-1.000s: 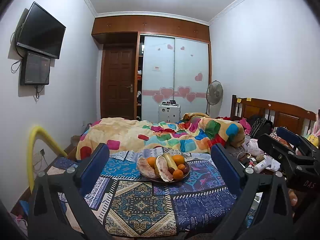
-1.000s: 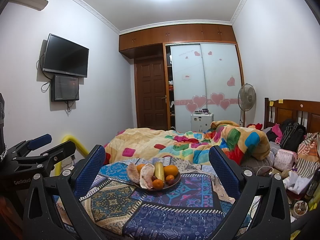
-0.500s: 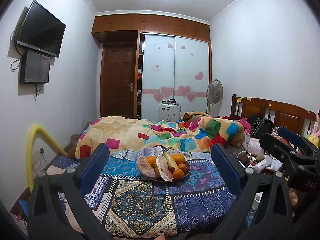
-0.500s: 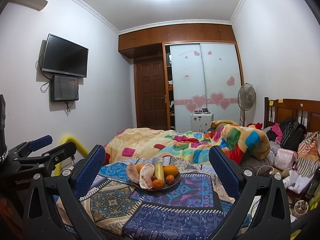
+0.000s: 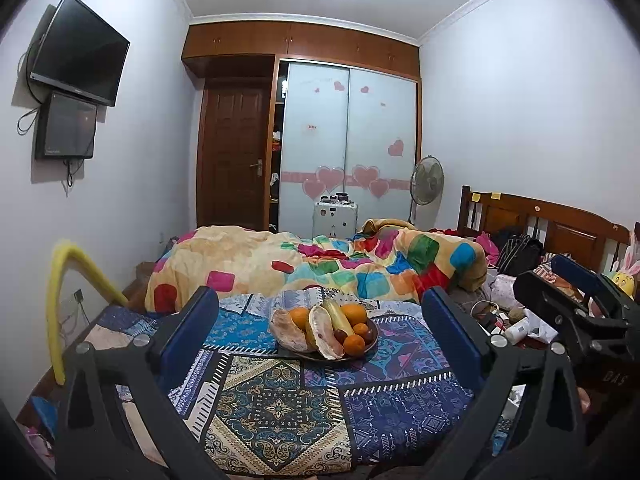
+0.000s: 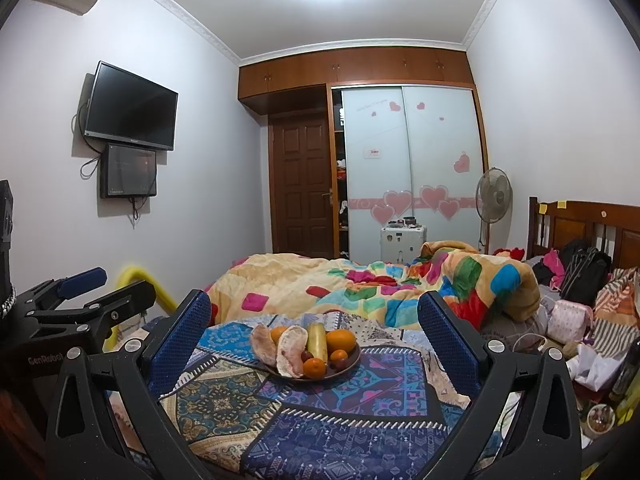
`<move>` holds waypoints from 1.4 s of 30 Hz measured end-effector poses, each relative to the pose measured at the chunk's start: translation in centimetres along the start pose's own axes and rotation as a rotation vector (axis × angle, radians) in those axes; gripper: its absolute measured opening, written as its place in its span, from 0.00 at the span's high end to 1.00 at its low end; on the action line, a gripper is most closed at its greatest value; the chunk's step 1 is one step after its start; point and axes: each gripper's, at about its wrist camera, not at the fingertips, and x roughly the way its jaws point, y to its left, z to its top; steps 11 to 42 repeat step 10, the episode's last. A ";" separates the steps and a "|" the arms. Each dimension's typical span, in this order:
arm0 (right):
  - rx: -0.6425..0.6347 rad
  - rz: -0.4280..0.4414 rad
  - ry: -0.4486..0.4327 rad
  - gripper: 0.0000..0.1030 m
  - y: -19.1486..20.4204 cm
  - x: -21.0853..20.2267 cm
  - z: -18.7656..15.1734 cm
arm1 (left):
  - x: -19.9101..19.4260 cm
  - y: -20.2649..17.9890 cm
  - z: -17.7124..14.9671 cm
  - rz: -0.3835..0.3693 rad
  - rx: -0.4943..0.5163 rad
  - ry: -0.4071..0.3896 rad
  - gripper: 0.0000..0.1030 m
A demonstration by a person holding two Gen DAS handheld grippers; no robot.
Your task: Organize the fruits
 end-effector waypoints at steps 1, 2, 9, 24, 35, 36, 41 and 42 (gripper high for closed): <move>-0.002 -0.001 0.001 0.00 0.0 0.0 0.0 | 0.1 0.0 0.0 0.001 0.000 0.001 0.00; -0.003 -0.003 0.001 0.00 0.1 0.1 0.0 | 0.1 0.0 -0.1 0.001 0.001 0.002 0.00; -0.006 -0.004 0.006 0.00 0.2 0.4 -0.2 | 0.7 0.2 -0.2 -0.004 -0.006 0.015 0.00; -0.006 -0.005 0.008 0.00 0.2 0.5 -0.2 | 0.8 0.2 -0.2 -0.004 -0.005 0.018 0.00; -0.006 -0.005 0.008 0.00 0.2 0.5 -0.2 | 0.8 0.2 -0.2 -0.004 -0.005 0.018 0.00; -0.006 -0.005 0.008 0.00 0.2 0.5 -0.2 | 0.8 0.2 -0.2 -0.004 -0.005 0.018 0.00; -0.006 -0.005 0.008 0.00 0.2 0.5 -0.2 | 0.8 0.2 -0.2 -0.004 -0.005 0.018 0.00; -0.006 -0.005 0.008 0.00 0.2 0.5 -0.2 | 0.8 0.2 -0.2 -0.004 -0.005 0.018 0.00</move>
